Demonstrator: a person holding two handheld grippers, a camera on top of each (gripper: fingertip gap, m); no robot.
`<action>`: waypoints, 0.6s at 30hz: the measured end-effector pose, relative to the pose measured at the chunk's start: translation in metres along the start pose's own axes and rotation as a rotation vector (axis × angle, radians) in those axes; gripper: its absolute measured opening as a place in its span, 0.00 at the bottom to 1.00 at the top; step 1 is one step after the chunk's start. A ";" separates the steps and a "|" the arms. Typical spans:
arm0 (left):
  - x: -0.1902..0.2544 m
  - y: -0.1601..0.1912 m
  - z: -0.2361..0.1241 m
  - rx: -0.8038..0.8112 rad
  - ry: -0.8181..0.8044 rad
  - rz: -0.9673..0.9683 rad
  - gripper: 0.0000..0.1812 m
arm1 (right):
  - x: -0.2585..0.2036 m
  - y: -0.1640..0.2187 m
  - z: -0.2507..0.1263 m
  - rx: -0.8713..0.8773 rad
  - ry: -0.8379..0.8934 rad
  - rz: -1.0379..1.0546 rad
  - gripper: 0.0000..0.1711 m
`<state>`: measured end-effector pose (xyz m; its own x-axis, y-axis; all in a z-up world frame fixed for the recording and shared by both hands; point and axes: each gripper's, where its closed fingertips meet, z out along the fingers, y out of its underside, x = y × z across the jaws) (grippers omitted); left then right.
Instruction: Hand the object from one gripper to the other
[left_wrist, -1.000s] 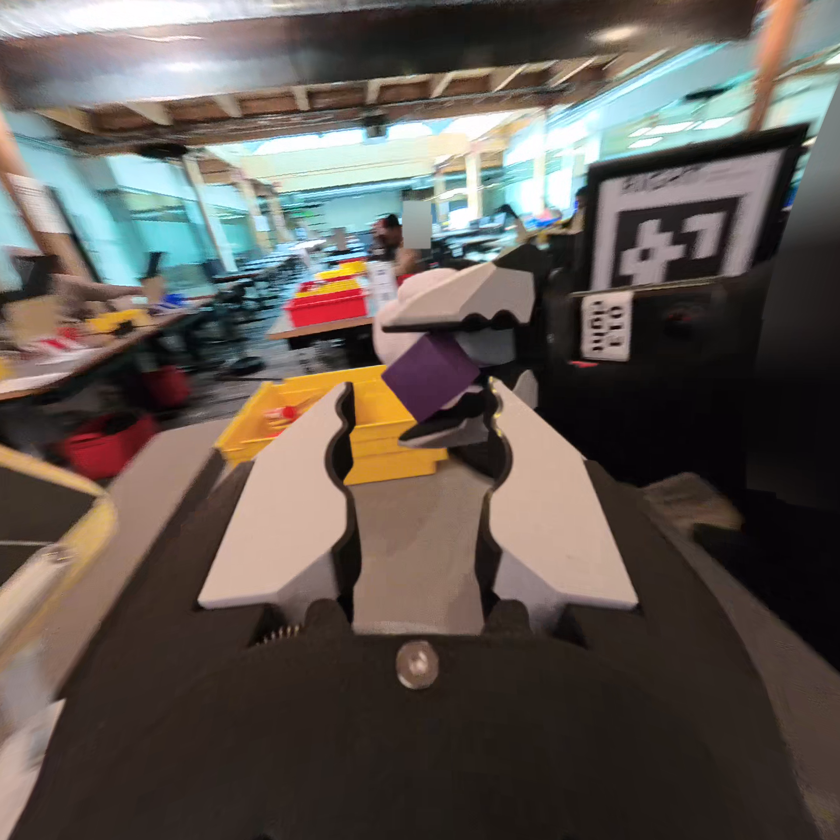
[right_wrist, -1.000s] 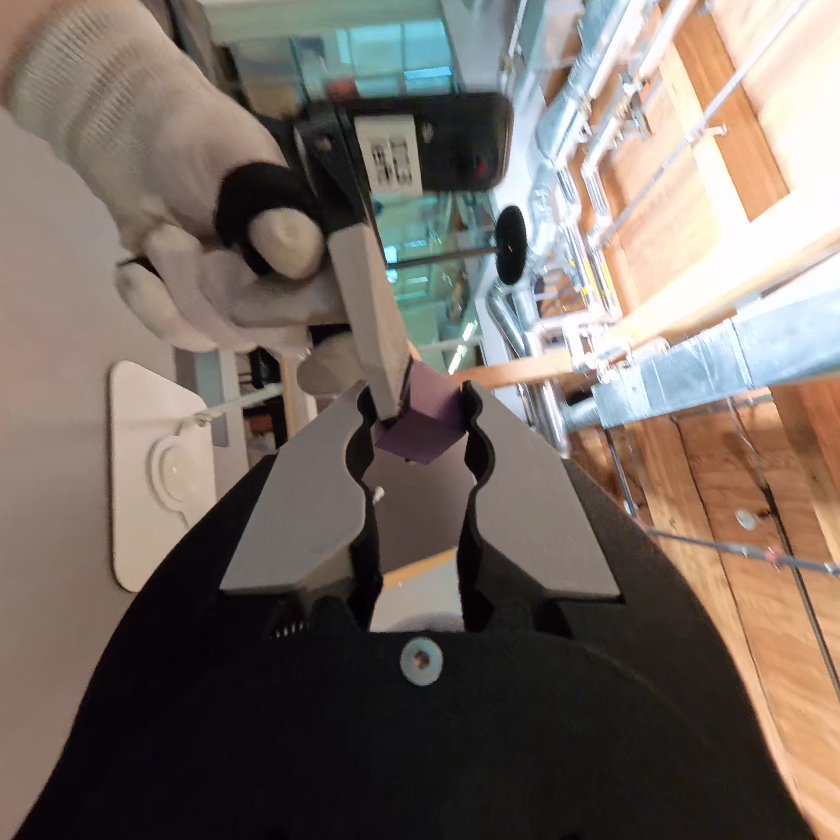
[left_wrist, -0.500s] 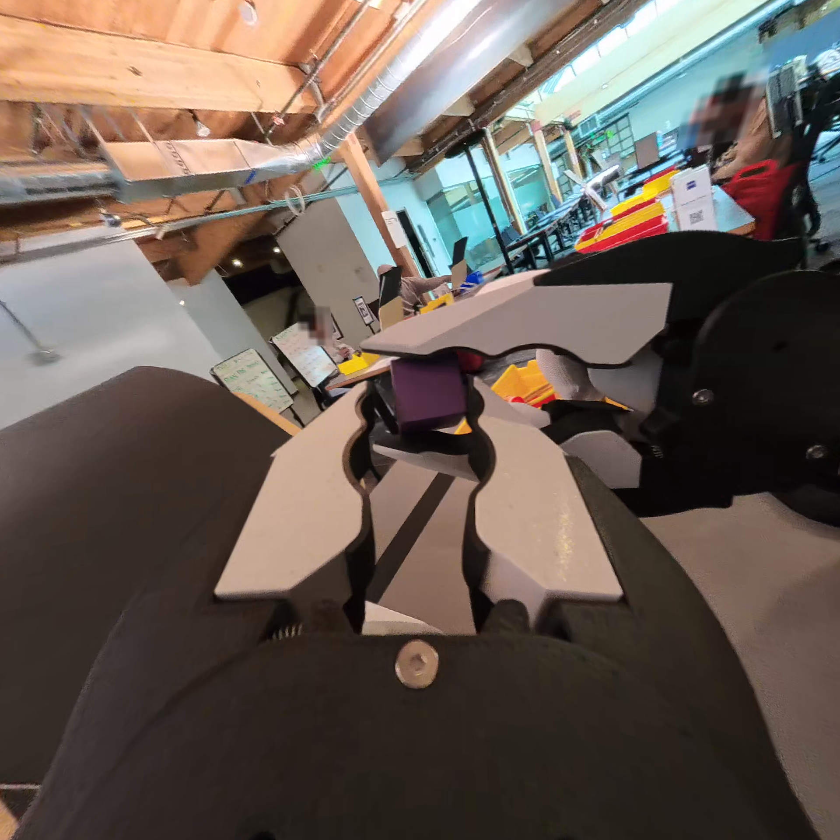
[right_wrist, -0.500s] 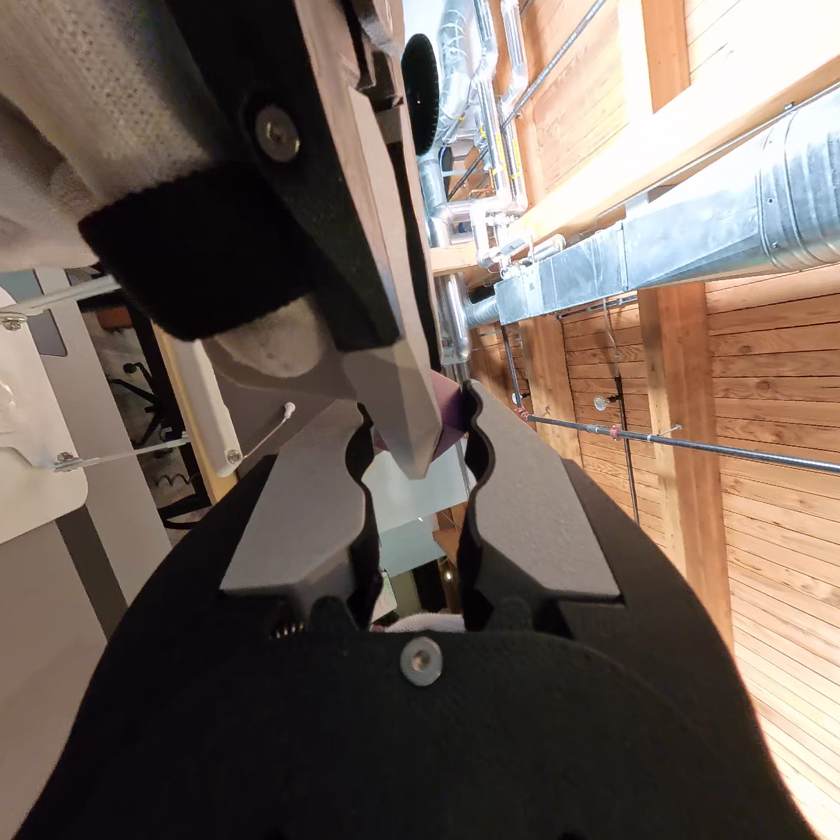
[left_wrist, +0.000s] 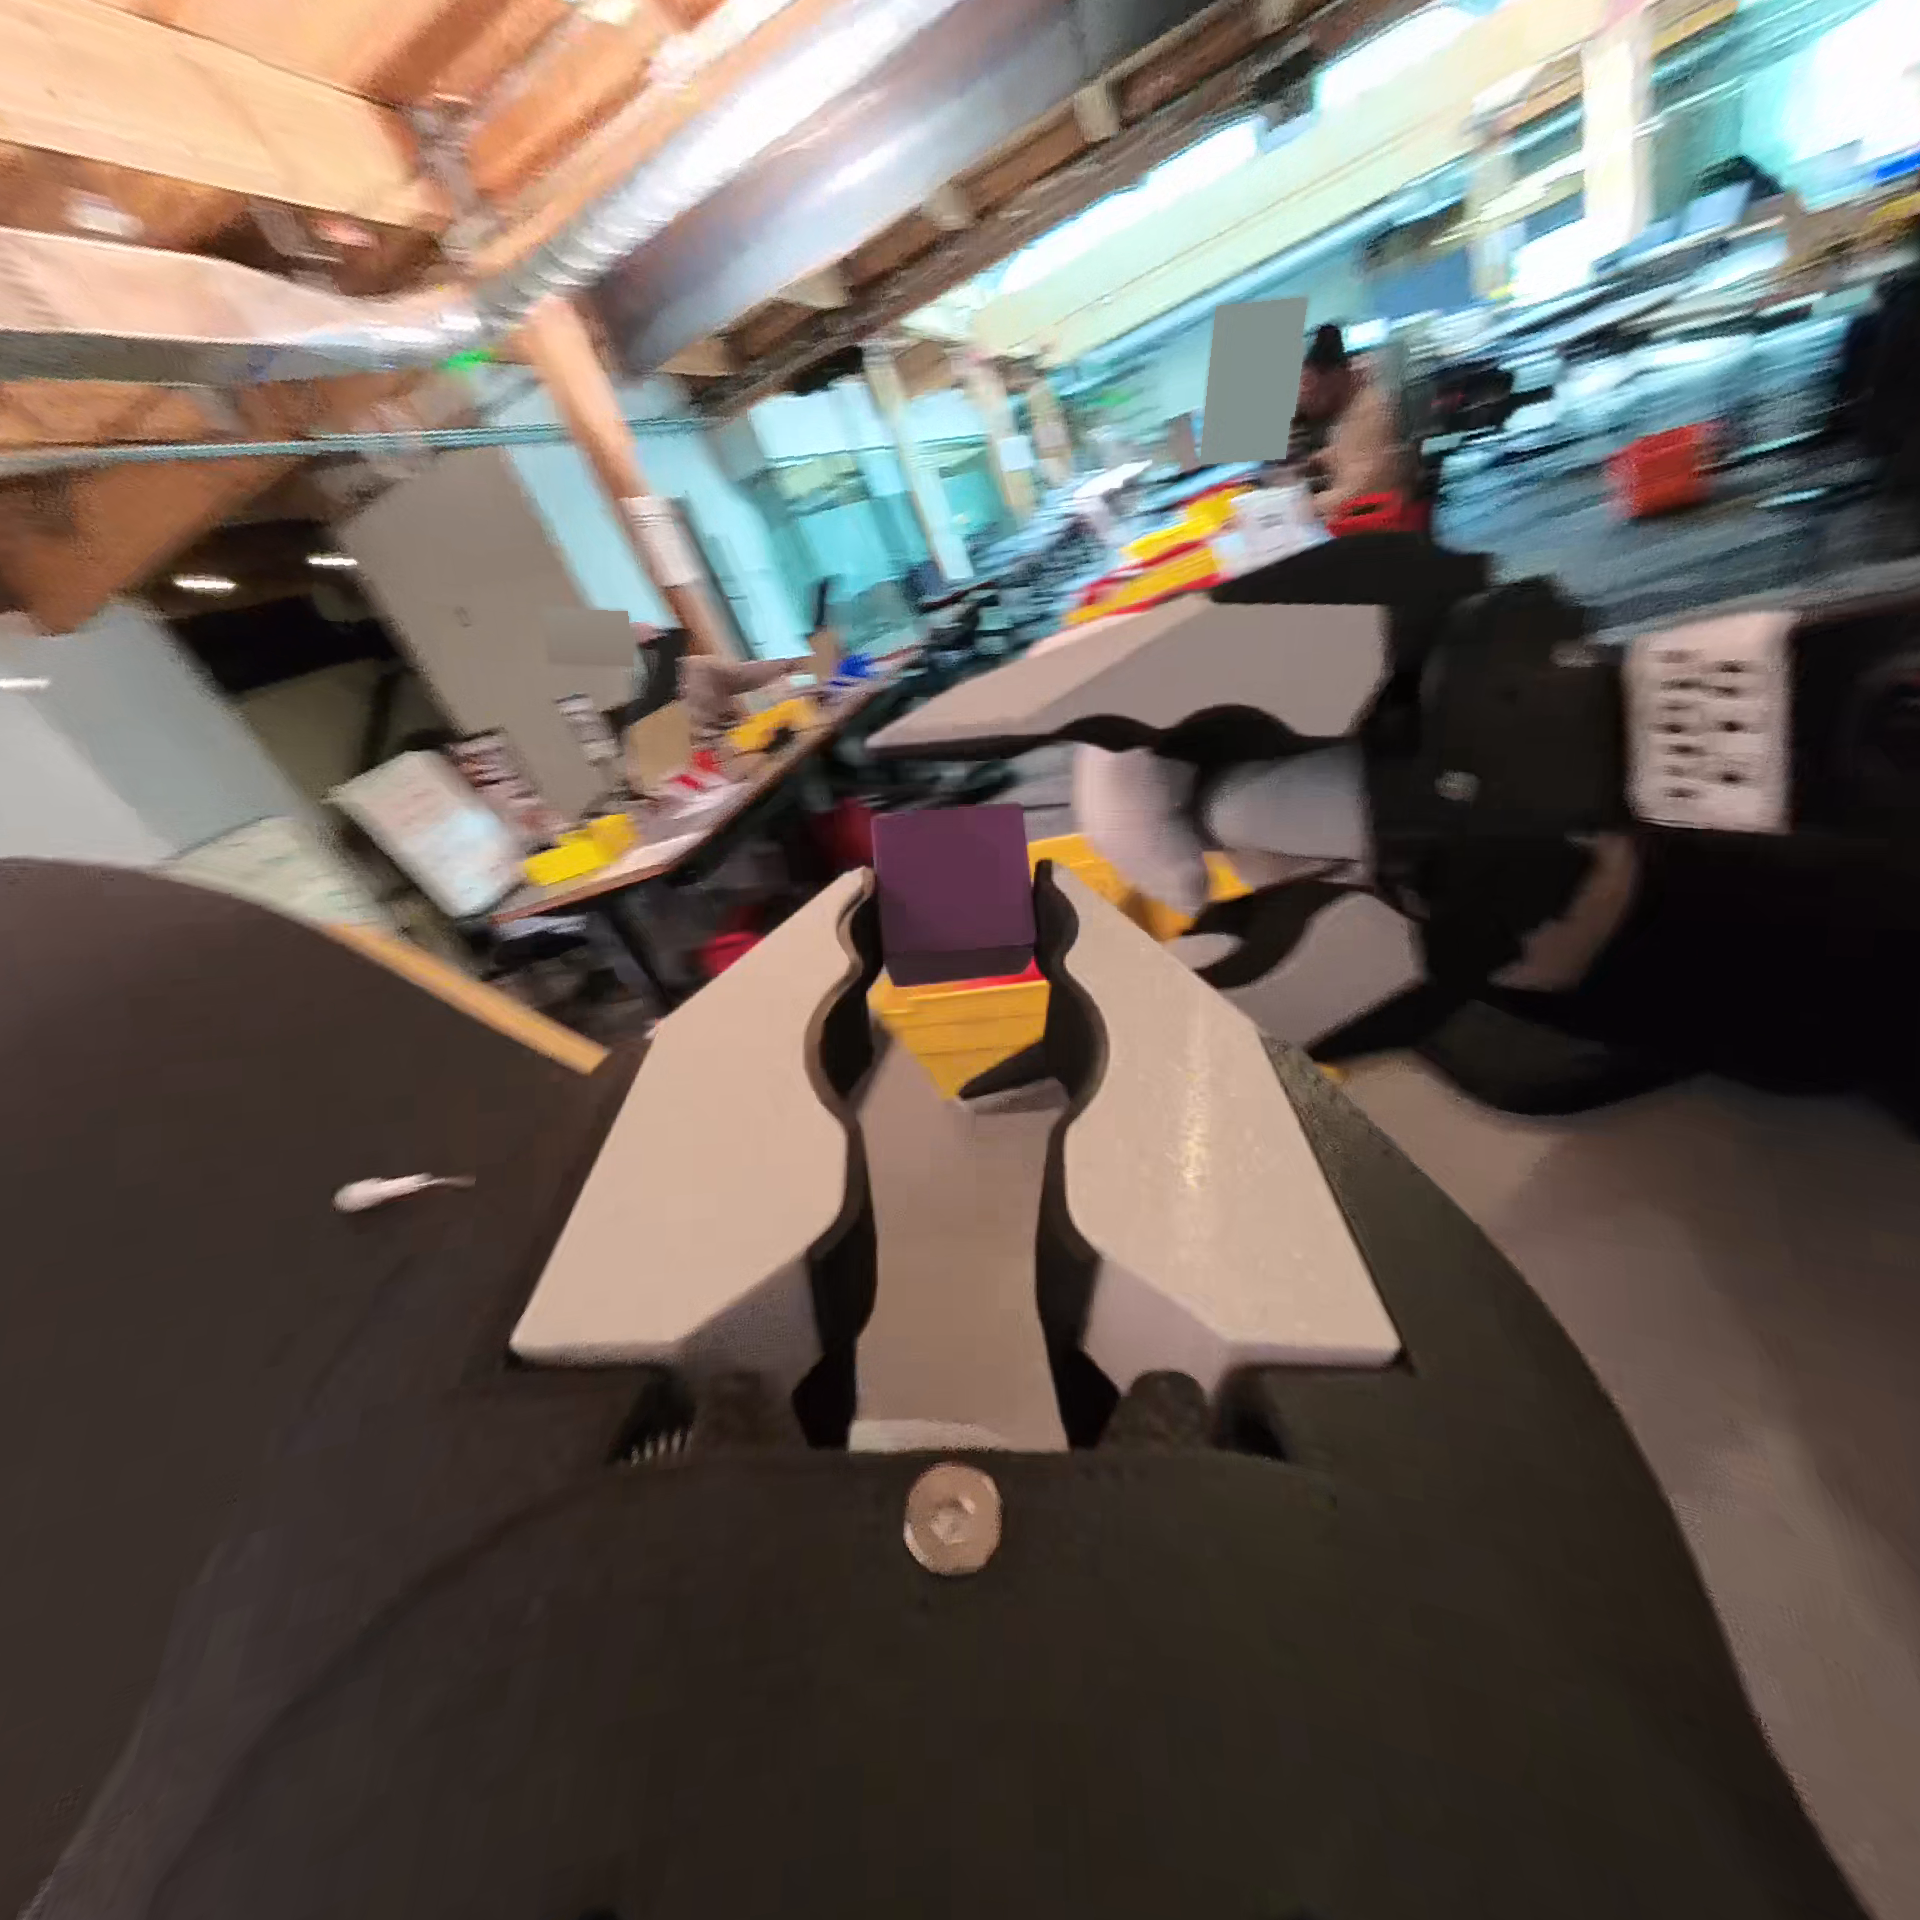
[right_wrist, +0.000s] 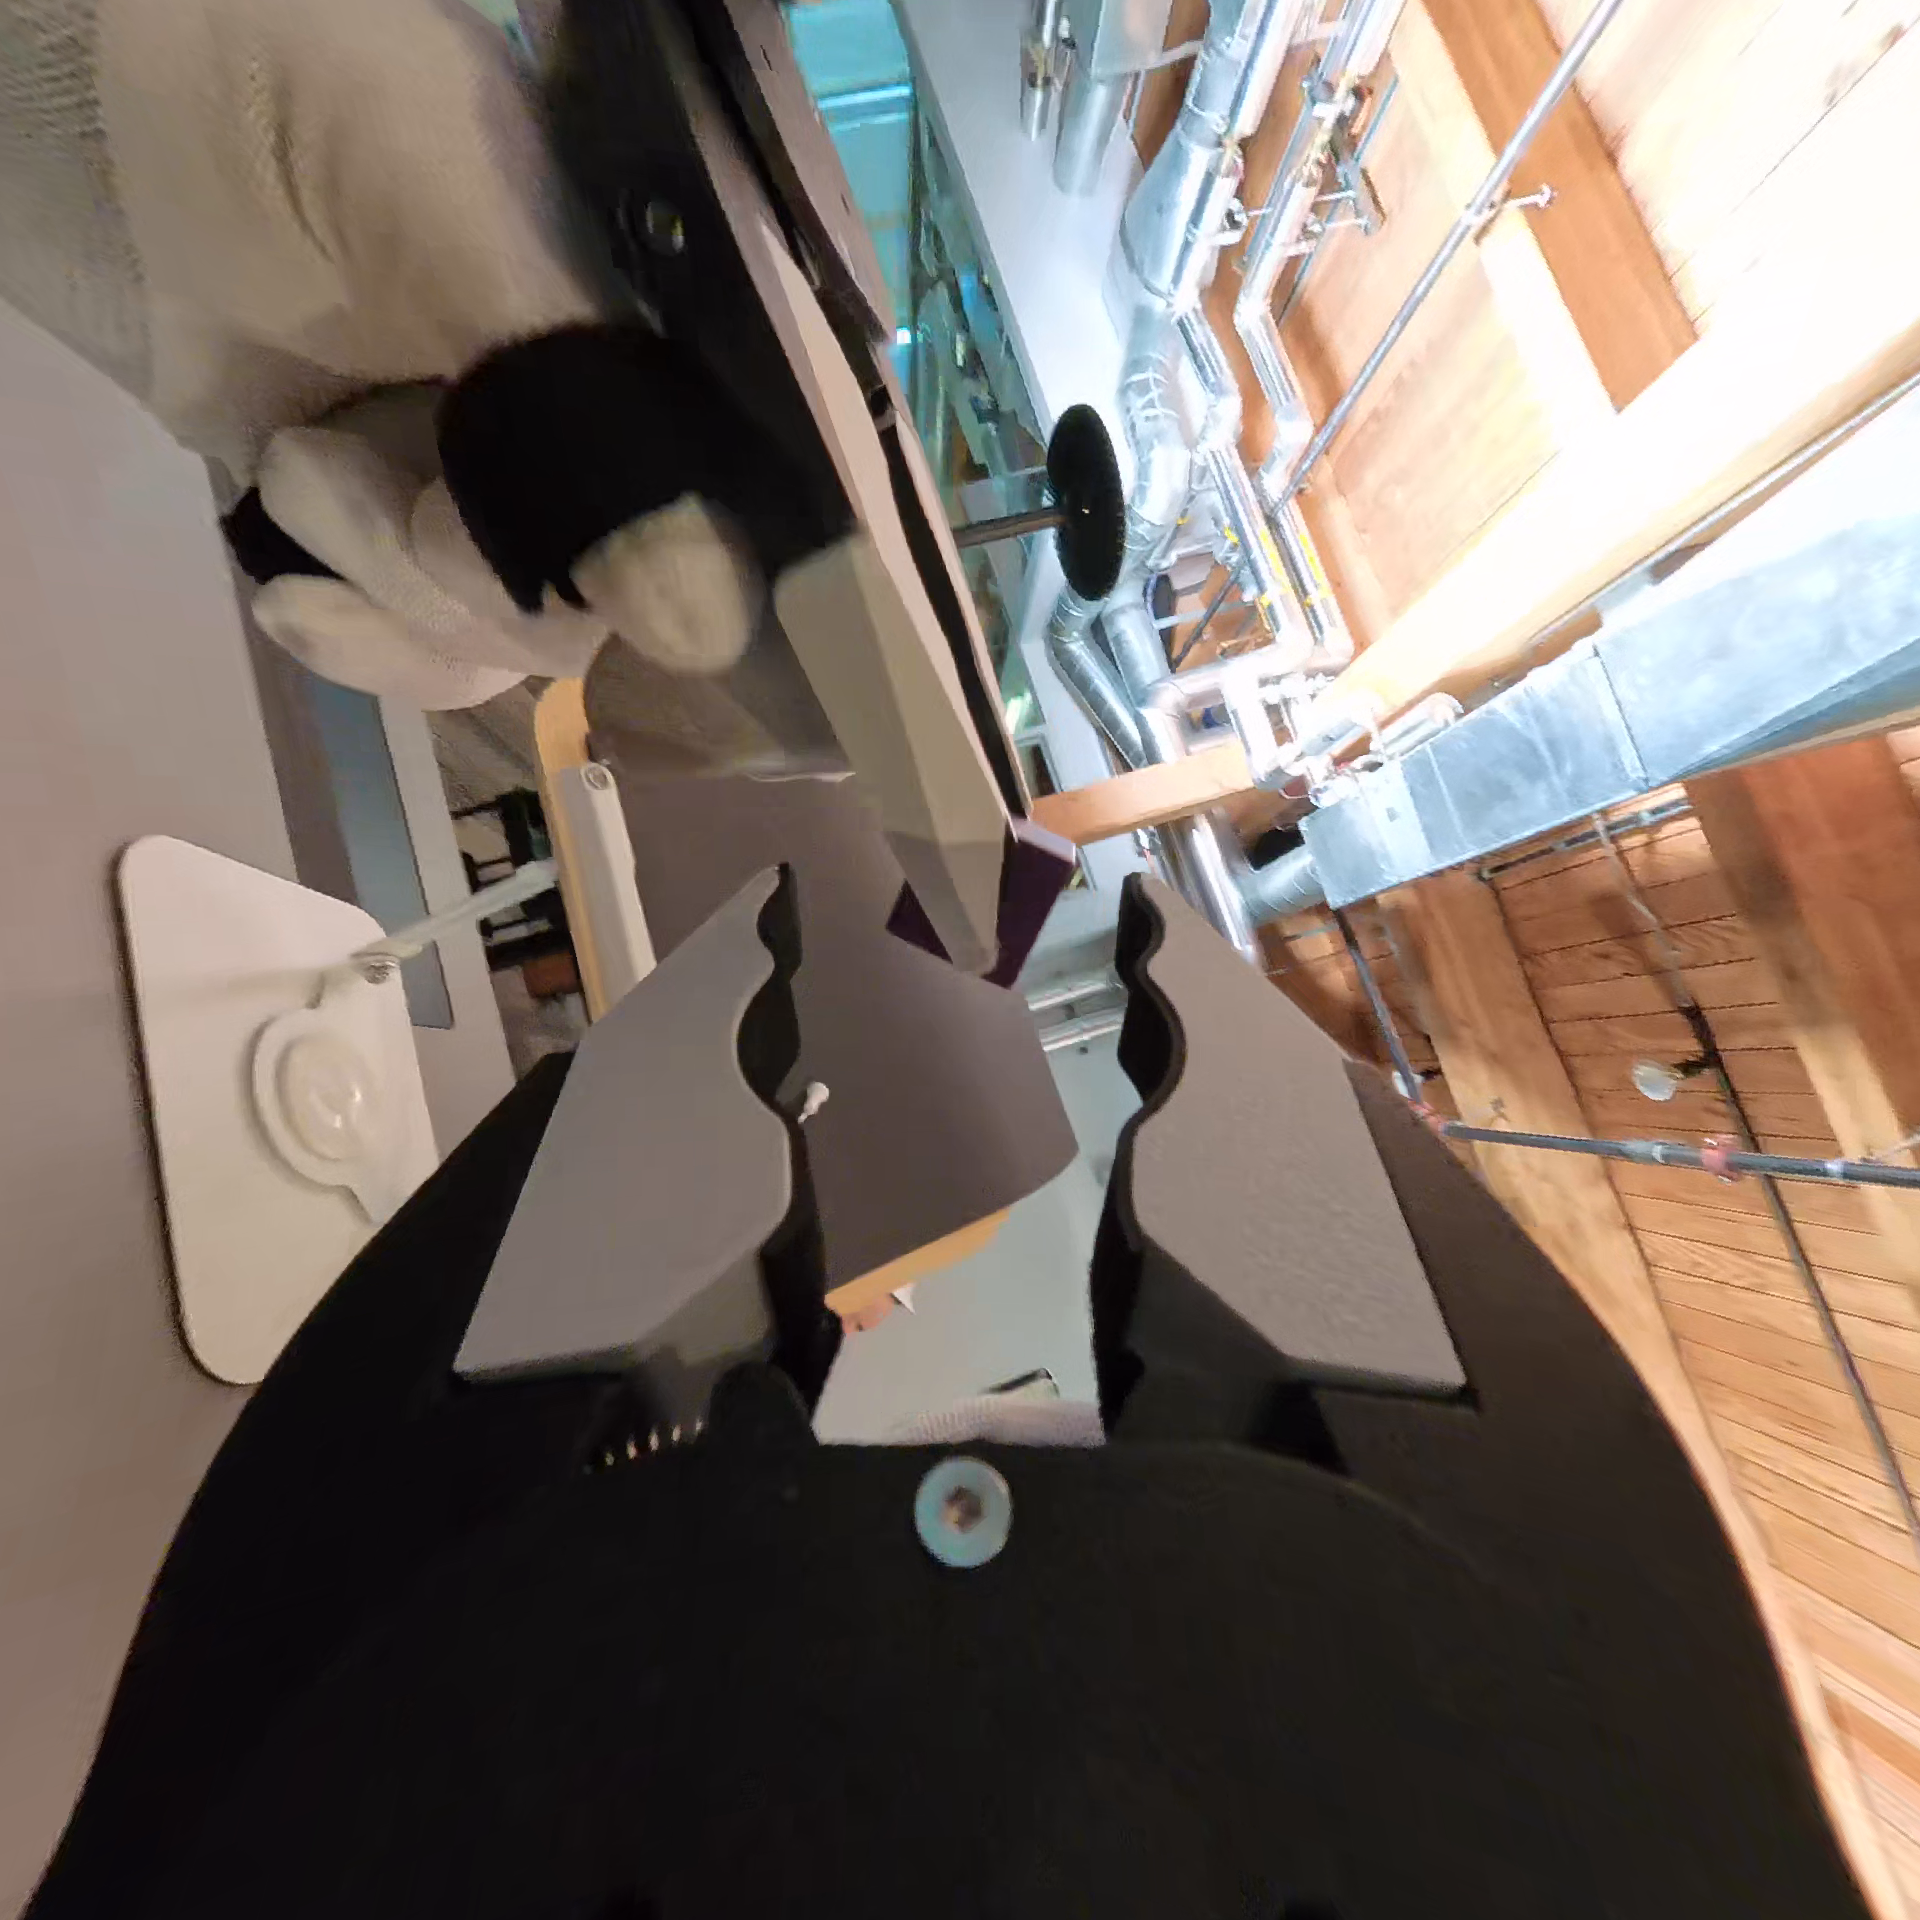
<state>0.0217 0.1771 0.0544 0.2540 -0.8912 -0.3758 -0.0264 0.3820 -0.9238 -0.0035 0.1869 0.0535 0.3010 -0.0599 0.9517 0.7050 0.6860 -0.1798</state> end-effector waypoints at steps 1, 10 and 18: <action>0.003 0.000 -0.005 0.005 0.049 -0.026 0.15 | -0.003 -0.003 -0.001 0.018 -0.027 0.010 0.36; 0.045 0.015 -0.038 -0.039 0.461 -0.124 0.15 | -0.039 -0.053 -0.025 0.241 -0.271 0.004 0.30; 0.084 0.038 -0.062 -0.231 0.685 -0.113 0.15 | -0.072 -0.070 -0.043 0.286 -0.466 -0.053 0.21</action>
<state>-0.0178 0.1018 -0.0163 -0.3927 -0.9040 -0.1690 -0.2581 0.2847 -0.9232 -0.0469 0.1117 -0.0131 -0.0918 0.1831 0.9788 0.4895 0.8643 -0.1157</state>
